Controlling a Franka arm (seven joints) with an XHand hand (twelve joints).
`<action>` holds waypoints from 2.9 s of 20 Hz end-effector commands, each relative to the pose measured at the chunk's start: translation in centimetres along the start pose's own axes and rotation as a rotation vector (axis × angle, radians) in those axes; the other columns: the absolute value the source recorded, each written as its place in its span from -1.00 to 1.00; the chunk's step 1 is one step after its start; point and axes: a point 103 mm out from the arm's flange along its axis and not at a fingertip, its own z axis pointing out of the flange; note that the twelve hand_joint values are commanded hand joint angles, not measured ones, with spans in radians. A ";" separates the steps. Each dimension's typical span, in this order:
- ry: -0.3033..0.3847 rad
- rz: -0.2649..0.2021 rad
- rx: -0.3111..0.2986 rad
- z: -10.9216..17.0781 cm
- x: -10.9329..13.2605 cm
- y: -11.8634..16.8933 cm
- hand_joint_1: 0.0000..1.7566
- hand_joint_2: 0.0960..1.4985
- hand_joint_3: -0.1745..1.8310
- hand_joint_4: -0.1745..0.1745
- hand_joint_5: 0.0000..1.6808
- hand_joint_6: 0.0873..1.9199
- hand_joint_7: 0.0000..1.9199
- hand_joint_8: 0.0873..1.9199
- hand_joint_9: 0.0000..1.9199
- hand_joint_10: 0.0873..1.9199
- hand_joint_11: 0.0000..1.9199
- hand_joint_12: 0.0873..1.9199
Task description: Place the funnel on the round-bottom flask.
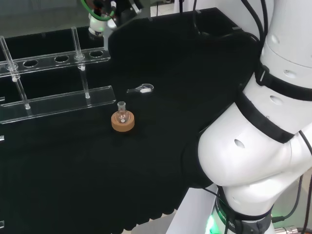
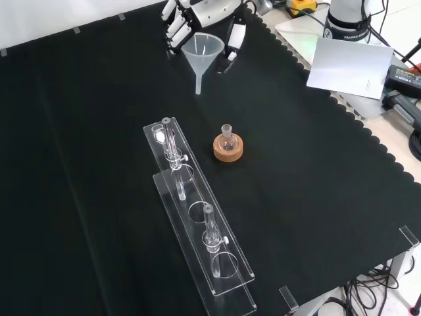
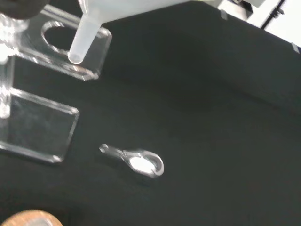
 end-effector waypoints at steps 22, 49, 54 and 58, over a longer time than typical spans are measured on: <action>-0.125 -0.005 0.125 12.3 5.2 -4.2 -0.08 -0.06 -0.31 -0.13 -0.06 -0.25 -0.07 -0.30 0.27 -0.63 -0.16 0.20; -0.091 -0.025 0.110 13.2 6.2 -1.1 -0.06 -0.08 -0.29 -0.20 -0.03 -0.25 -0.07 -0.28 0.27 -0.60 -0.10 0.17; -0.094 -0.018 0.109 12.9 5.6 -1.5 -0.06 -0.08 -0.29 -0.21 -0.02 -0.25 -0.07 -0.28 0.28 -0.60 -0.09 0.16; -0.106 -0.019 0.116 13.2 5.8 -2.1 -0.06 -0.08 -0.29 -0.21 -0.02 -0.25 -0.07 -0.28 0.28 -0.60 -0.09 0.16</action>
